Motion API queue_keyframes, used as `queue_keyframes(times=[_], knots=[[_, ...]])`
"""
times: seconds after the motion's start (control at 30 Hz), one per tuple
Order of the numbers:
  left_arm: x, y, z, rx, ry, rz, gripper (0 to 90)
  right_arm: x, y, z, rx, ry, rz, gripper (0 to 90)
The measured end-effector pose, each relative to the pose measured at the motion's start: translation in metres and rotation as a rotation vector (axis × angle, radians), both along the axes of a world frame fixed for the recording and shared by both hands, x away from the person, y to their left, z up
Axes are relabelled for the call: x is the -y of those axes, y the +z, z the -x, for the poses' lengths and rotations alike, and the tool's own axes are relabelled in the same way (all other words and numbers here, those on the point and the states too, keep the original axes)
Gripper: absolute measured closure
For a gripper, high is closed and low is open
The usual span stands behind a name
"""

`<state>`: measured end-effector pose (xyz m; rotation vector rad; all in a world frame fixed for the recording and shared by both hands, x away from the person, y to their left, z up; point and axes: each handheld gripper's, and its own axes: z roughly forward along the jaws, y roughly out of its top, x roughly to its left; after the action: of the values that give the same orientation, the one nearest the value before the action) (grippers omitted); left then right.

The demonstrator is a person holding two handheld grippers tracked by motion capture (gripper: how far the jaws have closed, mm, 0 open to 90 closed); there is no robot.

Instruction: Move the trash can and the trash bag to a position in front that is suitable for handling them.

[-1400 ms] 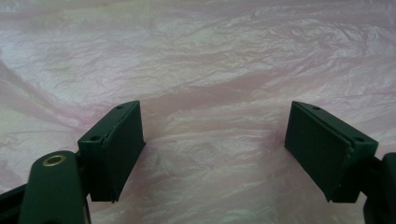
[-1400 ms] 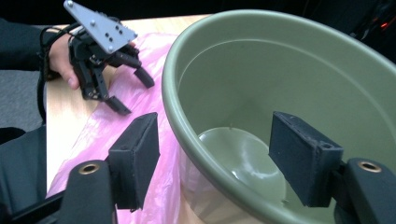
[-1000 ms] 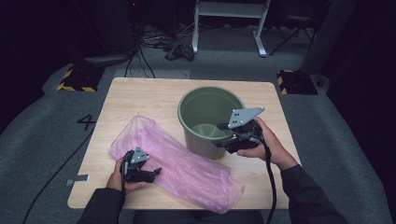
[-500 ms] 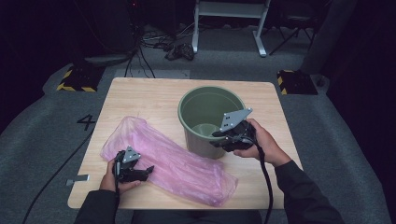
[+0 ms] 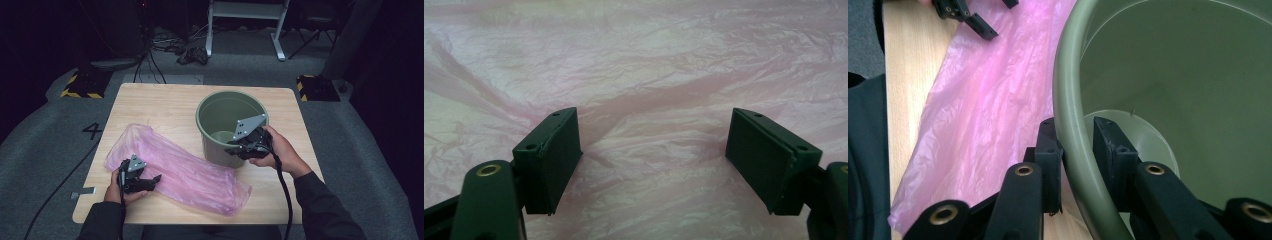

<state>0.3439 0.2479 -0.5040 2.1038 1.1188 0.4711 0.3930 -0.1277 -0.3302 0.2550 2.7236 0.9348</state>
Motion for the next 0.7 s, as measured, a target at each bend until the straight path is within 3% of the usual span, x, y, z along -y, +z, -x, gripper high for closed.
queue_keyframes(times=[0.33,0.53,0.7], knots=[[-0.002,0.000,-0.002,-0.002,0.014,-0.005,21.6,0.004,0.002,-0.001,0.004,-0.034,0.030,76.3],[-0.009,0.000,-0.005,-0.002,0.097,0.000,21.6,0.010,0.002,-0.003,0.008,-0.056,0.036,76.5],[-0.009,0.001,-0.006,-0.004,0.114,-0.003,21.5,0.019,0.002,-0.003,0.011,-0.073,0.028,76.3]])
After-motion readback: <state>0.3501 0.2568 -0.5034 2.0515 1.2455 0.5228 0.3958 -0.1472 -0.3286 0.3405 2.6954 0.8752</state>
